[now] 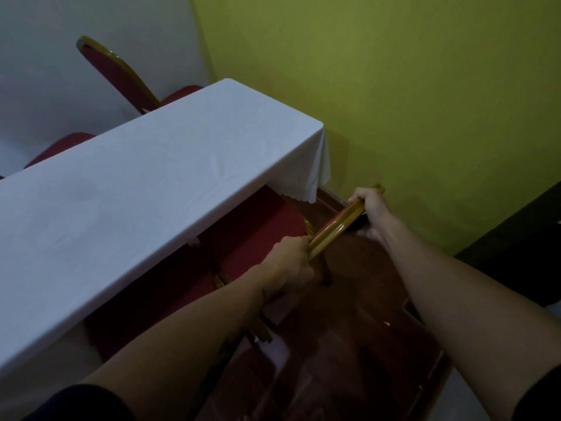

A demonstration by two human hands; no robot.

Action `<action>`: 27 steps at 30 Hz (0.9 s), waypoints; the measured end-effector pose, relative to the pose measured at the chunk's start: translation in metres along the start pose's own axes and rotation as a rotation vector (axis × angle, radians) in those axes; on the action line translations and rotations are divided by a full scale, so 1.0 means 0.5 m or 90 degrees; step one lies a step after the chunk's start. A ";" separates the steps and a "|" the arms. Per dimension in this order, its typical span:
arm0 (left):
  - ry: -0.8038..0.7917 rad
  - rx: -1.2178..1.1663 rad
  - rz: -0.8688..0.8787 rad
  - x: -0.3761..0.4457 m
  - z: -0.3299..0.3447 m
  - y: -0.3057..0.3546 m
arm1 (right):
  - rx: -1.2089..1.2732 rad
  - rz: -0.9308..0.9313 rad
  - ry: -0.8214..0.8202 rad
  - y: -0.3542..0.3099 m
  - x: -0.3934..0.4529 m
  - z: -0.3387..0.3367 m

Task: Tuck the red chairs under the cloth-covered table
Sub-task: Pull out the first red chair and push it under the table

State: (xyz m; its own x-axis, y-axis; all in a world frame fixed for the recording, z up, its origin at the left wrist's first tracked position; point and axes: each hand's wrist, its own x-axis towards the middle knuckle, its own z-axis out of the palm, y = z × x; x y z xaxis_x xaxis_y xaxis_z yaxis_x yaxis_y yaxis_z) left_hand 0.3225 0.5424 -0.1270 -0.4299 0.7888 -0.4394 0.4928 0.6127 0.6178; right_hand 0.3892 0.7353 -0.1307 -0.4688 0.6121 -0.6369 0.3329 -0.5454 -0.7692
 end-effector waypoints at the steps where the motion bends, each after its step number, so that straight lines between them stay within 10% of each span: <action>1: -0.007 -0.002 -0.002 0.005 -0.005 0.001 | -0.005 0.001 0.002 -0.004 0.007 0.001; 27: 0.064 0.082 -0.080 0.074 -0.048 -0.049 | -0.064 0.027 -0.034 -0.025 0.085 0.063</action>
State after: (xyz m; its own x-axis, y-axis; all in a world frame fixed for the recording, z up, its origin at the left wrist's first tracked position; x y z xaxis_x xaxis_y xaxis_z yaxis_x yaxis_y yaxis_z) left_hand 0.2763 0.5555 -0.1427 -0.5644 0.7012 -0.4356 0.5204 0.7119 0.4716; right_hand 0.3393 0.7502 -0.1464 -0.4944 0.5570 -0.6673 0.4329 -0.5079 -0.7447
